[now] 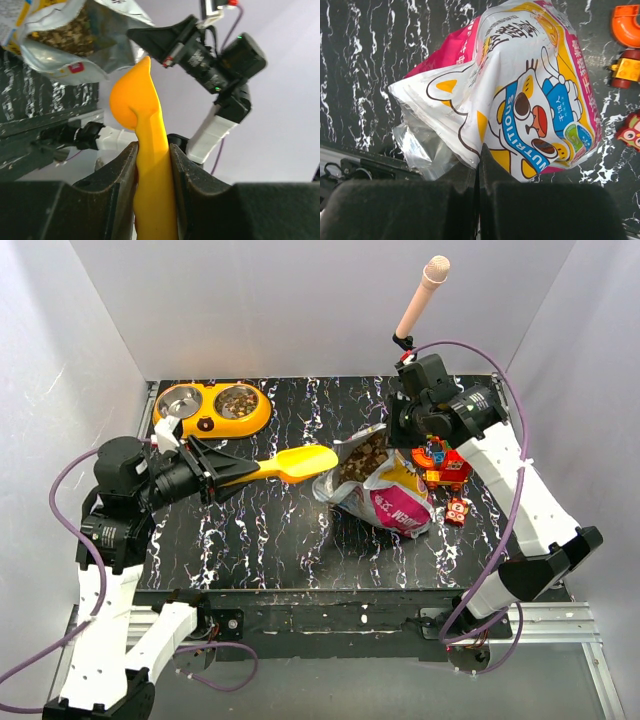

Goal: Serve the pet food

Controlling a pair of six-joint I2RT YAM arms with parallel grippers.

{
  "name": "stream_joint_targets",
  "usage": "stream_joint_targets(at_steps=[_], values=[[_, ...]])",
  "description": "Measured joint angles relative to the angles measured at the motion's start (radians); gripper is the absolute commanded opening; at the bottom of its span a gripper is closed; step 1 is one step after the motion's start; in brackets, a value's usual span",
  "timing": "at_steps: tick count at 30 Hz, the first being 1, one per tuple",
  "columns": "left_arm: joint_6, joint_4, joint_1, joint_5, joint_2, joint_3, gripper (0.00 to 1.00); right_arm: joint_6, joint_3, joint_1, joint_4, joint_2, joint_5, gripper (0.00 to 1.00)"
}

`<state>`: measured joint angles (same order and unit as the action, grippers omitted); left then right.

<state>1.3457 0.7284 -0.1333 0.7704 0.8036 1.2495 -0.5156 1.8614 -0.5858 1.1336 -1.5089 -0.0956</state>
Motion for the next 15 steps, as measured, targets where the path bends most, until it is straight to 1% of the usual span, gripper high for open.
stream_joint_targets(at_steps=[4, 6, 11, 15], values=[[-0.080, 0.132, 0.000, -0.010, 0.015, 0.002, 0.00, -0.003, -0.009, -0.019, -0.006, 0.000, 0.033, 0.01], [-0.106, 0.171, 0.000, -0.022, 0.034, 0.002, 0.00, -0.005, -0.009, -0.026, -0.006, -0.002, 0.048, 0.01], [-0.131, 0.180, -0.003, -0.030, 0.085, -0.012, 0.00, -0.005, -0.008, -0.043, -0.006, -0.009, 0.076, 0.01], [-0.132, 0.173, -0.043, -0.045, 0.126, -0.016, 0.00, -0.006, -0.002, -0.052, -0.010, -0.021, 0.086, 0.01]])
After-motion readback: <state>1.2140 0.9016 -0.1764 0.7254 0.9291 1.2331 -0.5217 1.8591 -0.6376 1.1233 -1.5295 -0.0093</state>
